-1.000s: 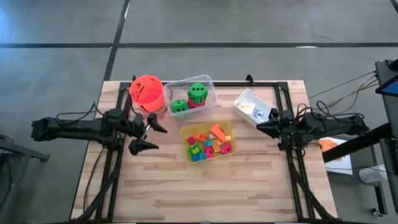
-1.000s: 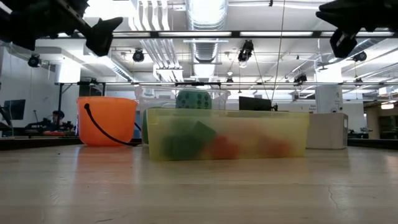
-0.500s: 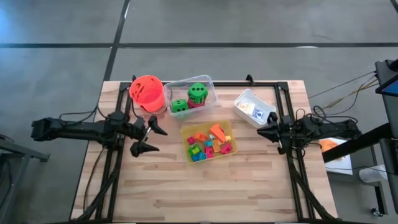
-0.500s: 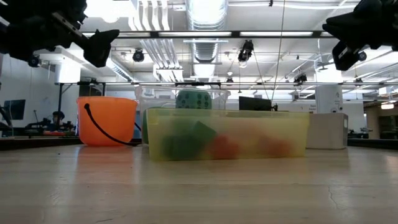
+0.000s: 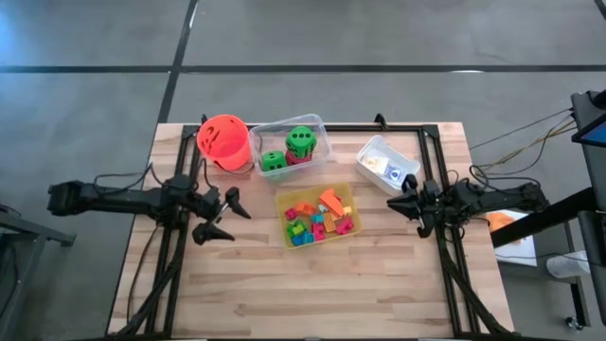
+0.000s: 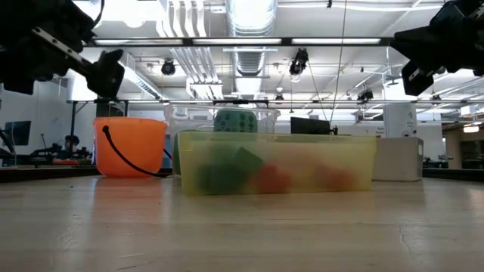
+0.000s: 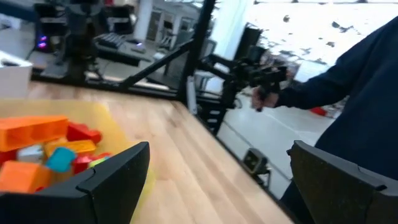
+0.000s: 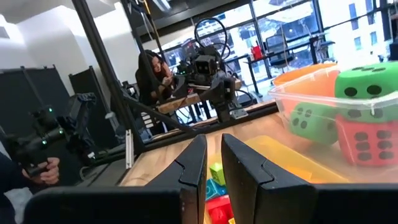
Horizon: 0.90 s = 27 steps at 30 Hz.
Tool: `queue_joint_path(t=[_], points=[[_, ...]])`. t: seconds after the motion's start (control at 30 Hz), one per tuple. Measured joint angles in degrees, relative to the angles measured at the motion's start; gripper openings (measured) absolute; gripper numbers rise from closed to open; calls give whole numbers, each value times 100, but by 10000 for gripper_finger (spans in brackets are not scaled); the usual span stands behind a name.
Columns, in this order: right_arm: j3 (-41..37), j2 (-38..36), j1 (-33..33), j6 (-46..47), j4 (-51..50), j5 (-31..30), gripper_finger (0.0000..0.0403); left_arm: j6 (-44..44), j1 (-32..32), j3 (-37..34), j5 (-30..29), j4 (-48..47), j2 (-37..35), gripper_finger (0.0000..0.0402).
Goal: Pick & Place Toys
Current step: Return to Home Position
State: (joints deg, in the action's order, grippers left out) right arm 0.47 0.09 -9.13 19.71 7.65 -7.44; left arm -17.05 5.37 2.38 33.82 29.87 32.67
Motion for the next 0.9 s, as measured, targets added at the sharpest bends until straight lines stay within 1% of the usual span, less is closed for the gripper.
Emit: queue_joint_path(t=[0.1,0.23,0.3,0.47,0.57,0.7,0.9], points=[[0,15,0,-61,-7,0,45,-84,0,-81,228,13,-323,374],[0,88,0,-49,-21,0,45,-101,0,-209,658,-36,-924,374],[2,122,0,-46,-18,-2,45,-82,-2,-217,687,-275,-1239,374],[2,165,0,-46,-18,-2,45,363,-2,-217,687,-773,-1782,374],[2,165,2,-46,-19,-2,45,399,-2,-219,678,-874,-1887,374],[2,165,1,-46,-18,-2,45,689,-2,-219,625,-1216,-1857,374],[2,163,0,-45,-17,-2,45,306,-2,-219,625,-2052,-1859,374]])
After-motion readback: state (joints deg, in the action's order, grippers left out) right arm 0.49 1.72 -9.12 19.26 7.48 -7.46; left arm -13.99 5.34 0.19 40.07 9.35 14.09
